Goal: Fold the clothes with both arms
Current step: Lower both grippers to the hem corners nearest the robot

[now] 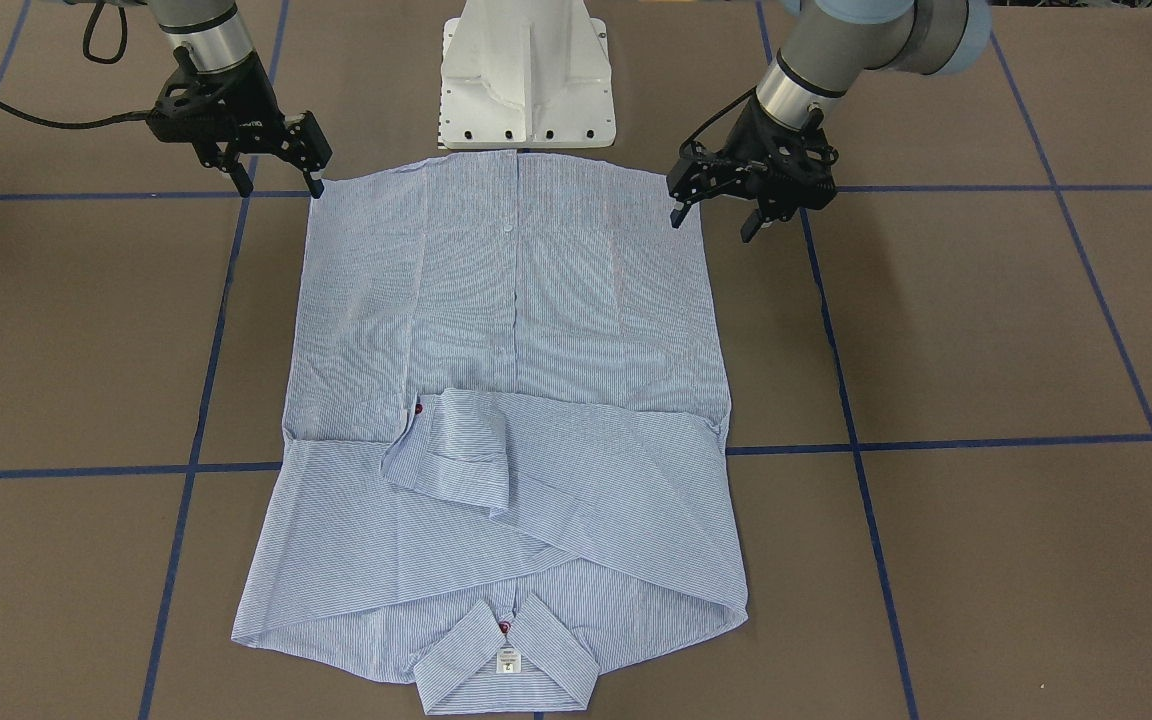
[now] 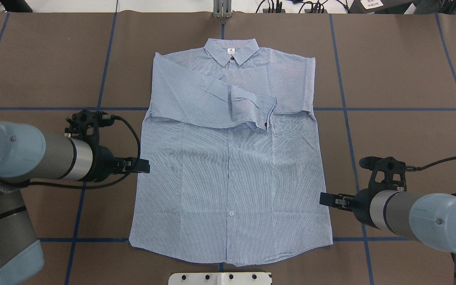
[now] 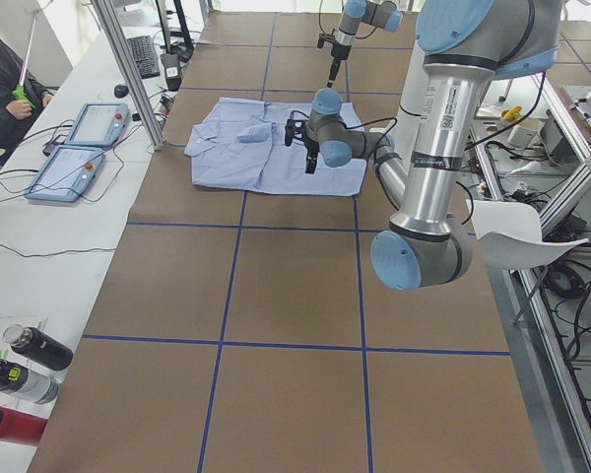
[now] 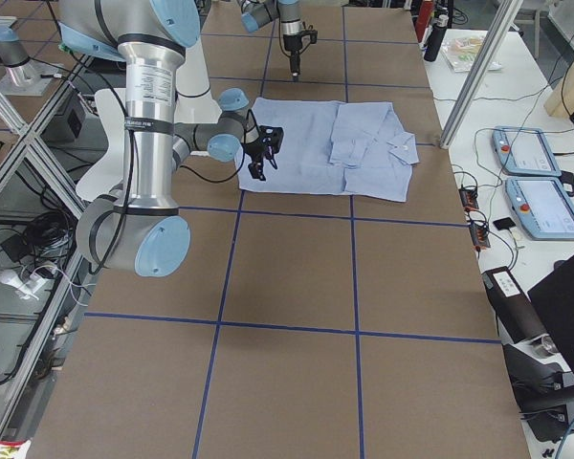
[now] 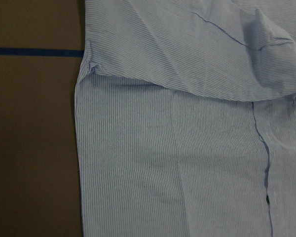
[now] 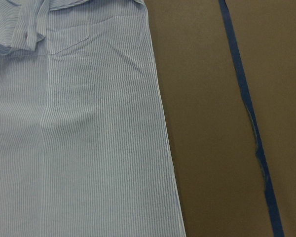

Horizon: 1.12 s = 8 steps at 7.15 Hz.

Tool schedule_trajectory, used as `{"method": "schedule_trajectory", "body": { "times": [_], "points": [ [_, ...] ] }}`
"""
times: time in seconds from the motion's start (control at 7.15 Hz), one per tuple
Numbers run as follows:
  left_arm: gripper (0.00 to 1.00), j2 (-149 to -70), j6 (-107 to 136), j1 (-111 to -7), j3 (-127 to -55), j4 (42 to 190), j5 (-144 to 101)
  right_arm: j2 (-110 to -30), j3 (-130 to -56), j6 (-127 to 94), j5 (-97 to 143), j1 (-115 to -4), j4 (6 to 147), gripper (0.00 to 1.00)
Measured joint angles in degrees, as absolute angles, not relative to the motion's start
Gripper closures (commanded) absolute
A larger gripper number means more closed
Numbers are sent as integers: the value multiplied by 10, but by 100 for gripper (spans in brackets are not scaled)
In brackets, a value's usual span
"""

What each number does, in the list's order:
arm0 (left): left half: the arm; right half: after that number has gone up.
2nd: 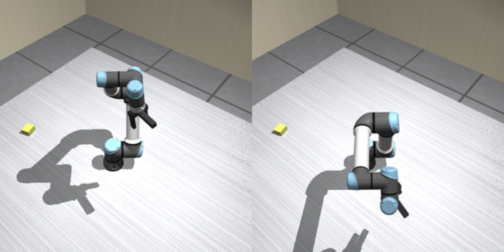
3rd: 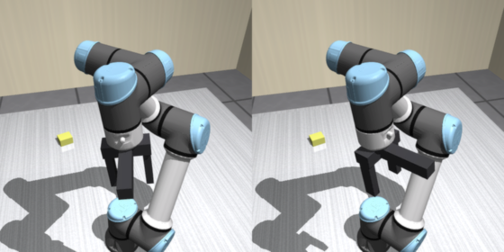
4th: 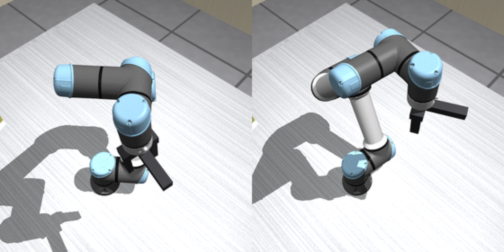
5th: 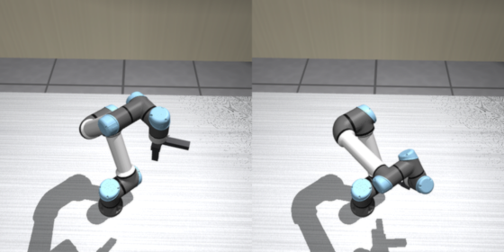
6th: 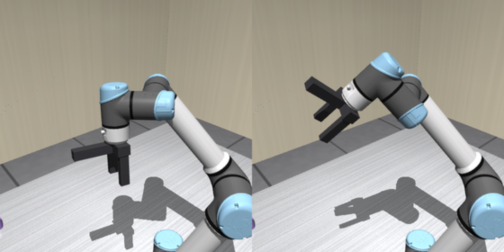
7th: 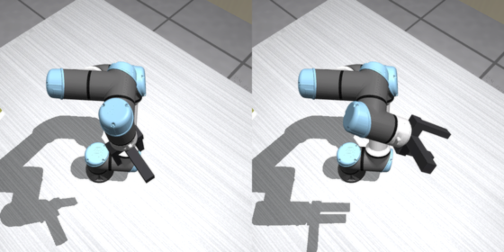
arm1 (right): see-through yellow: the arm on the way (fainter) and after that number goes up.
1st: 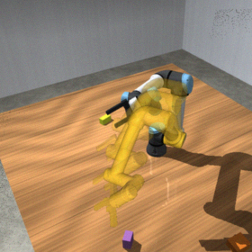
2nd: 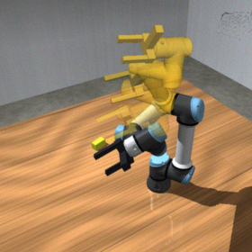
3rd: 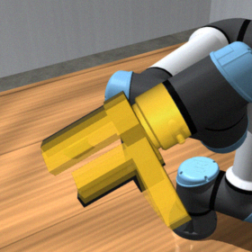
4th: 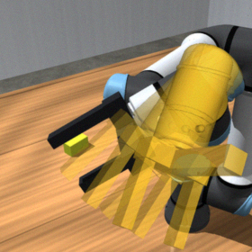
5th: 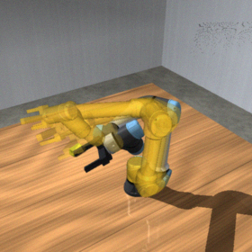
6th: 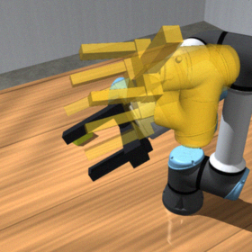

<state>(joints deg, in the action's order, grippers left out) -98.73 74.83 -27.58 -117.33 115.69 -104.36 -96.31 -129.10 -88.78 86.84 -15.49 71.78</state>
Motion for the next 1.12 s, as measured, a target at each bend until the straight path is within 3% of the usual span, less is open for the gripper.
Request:
{"method": "schedule_trajectory", "body": {
  "times": [0.28, 0.42, 0.56, 1.12],
  "points": [
    [8, -938, 812, -192, -1173, 1207, -980, -970, -1294, -897, 854, -140, 713, 0],
    [28, -932, 826, -168, -1171, 1211, -966, -971, -1296, -898, 853, -139, 712, 0],
    [35, -930, 836, -148, -1168, 1211, -961, -972, -1297, -898, 853, -139, 712, 0],
    [38, -928, 855, -124, -1160, 1209, -960, -972, -1297, -898, 853, -139, 712, 0]
  ]
}}
